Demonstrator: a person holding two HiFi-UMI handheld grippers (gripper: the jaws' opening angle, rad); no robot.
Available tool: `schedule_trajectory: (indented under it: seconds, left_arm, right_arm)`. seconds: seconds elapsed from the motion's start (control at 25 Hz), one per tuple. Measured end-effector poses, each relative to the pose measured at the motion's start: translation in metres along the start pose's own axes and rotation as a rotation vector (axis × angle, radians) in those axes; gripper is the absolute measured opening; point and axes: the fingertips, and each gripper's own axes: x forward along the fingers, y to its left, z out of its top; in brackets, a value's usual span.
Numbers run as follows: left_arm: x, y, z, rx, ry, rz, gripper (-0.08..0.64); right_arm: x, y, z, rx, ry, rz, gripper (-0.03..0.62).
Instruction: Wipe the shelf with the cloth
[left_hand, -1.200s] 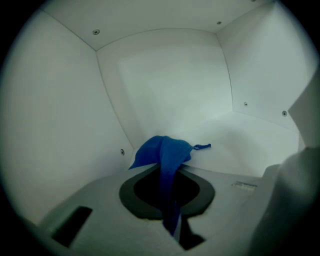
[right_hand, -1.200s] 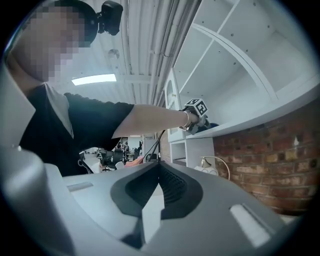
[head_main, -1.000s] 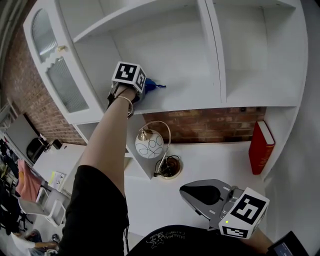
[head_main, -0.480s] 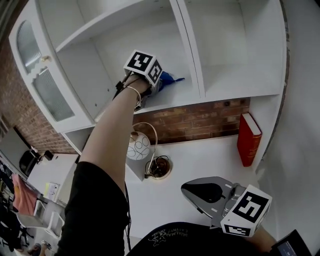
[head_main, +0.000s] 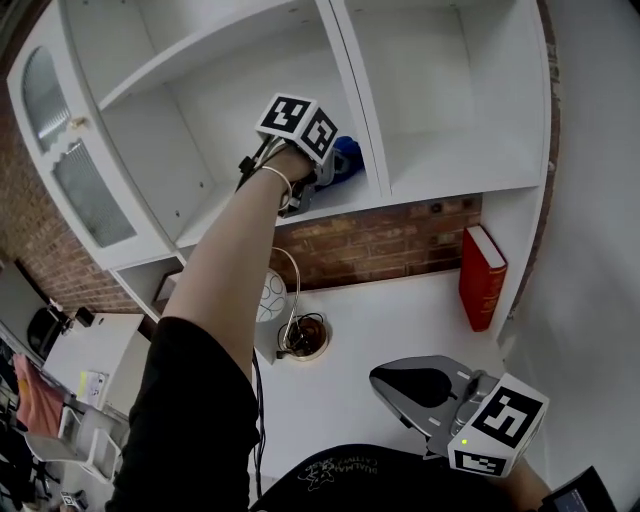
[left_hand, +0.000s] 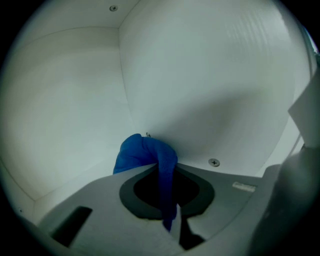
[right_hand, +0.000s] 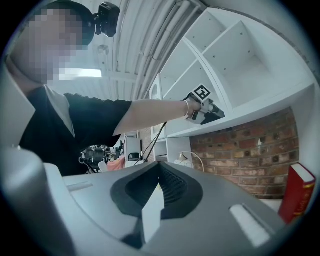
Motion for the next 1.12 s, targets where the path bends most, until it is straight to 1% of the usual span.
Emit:
schedule_trajectory:
  seconds: [0.04, 0.08, 0.12, 0.2, 0.24, 0.32, 0.48, 0.52, 0.56, 0.6, 0.72, 0.84, 0.92, 1.0, 1.12]
  left_arm:
    - [-0.003, -0.002, 0.004, 0.010, -0.038, -0.016, 0.020]
    - [-0.008, -0.001, 0.009, 0.007, -0.093, -0.015, 0.020]
    - [-0.018, 0.006, 0.015, -0.006, -0.159, 0.005, 0.020]
    - [-0.049, 0.030, 0.021, -0.035, -0.276, 0.102, 0.020]
    - [-0.068, 0.044, 0.019, -0.041, -0.307, 0.165, 0.020]
    - [-0.105, 0.074, 0.006, -0.049, -0.311, 0.296, 0.020]
    - [-0.175, 0.130, -0.044, -0.081, -0.235, 0.563, 0.020]
    - [-0.189, 0.140, -0.059, -0.091, -0.216, 0.618, 0.020]
    - [-0.200, 0.148, -0.075, -0.106, -0.194, 0.656, 0.020]
    - [-0.206, 0.154, -0.089, -0.124, -0.169, 0.678, 0.020]
    - [-0.212, 0.161, -0.120, -0.162, -0.098, 0.696, 0.020]
    - [-0.203, 0.160, -0.139, -0.170, -0.063, 0.670, 0.020]
    - [-0.193, 0.158, -0.146, -0.161, -0.044, 0.644, 0.020]
    - [-0.180, 0.152, -0.148, -0.131, -0.007, 0.608, 0.020]
    - [-0.156, 0.140, -0.142, -0.024, 0.062, 0.585, 0.018]
  right_arm:
    - [0.000, 0.001, 0.000, -0.001, -0.001, 0.000, 0.009]
    - [0.001, 0.004, 0.001, -0.003, -0.002, 0.005, 0.009]
    - [0.003, 0.006, 0.002, -0.008, -0.001, 0.015, 0.009]
    - [0.011, 0.015, 0.003, -0.020, 0.005, 0.053, 0.009]
    - [0.016, 0.020, 0.002, -0.025, 0.009, 0.077, 0.009]
    - [0.025, 0.029, 0.000, -0.028, 0.017, 0.125, 0.009]
    - [0.044, 0.050, -0.001, -0.036, 0.023, 0.218, 0.009]
    - [0.048, 0.056, -0.002, -0.036, 0.024, 0.241, 0.009]
    - [0.051, 0.061, -0.003, -0.035, 0.026, 0.262, 0.009]
    - [0.054, 0.064, -0.004, -0.033, 0.026, 0.279, 0.009]
    - [0.061, 0.072, -0.006, -0.026, 0.017, 0.317, 0.009]
    - [0.065, 0.080, -0.015, -0.021, 0.026, 0.333, 0.009]
    - [0.066, 0.081, -0.023, 0.002, 0.042, 0.334, 0.009]
    - [0.064, 0.078, -0.027, 0.022, 0.047, 0.324, 0.009]
    - [0.058, 0.070, -0.030, 0.031, 0.048, 0.288, 0.009]
